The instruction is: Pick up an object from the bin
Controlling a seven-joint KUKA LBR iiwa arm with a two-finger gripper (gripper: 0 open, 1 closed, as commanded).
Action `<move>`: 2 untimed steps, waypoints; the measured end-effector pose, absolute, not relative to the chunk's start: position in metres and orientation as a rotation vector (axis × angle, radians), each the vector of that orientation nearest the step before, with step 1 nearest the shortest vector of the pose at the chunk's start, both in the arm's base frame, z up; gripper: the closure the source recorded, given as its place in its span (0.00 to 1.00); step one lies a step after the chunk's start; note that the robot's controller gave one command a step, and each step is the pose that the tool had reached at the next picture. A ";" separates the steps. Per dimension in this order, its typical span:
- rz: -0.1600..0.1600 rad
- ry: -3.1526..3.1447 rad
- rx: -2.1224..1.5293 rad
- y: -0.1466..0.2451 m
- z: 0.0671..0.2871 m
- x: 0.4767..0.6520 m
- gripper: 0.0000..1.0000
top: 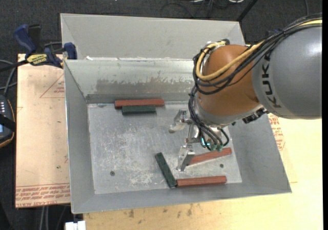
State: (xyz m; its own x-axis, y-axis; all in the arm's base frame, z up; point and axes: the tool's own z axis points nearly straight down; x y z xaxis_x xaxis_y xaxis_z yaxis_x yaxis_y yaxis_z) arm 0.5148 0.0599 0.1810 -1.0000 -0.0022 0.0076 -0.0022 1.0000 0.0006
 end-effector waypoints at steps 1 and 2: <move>-0.002 -3.142 0.000 0.059 0.185 0.517 0.00; -0.001 -3.145 0.102 -0.011 0.106 0.511 0.00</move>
Offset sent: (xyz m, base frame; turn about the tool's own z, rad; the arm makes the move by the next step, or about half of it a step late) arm -0.0079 -0.1025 -0.1110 -0.0862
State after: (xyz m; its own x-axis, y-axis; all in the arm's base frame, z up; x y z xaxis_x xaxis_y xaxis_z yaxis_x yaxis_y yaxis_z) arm 0.5112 -0.0106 0.1056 -0.9979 -0.0651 -0.0050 -0.0651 0.9979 0.0005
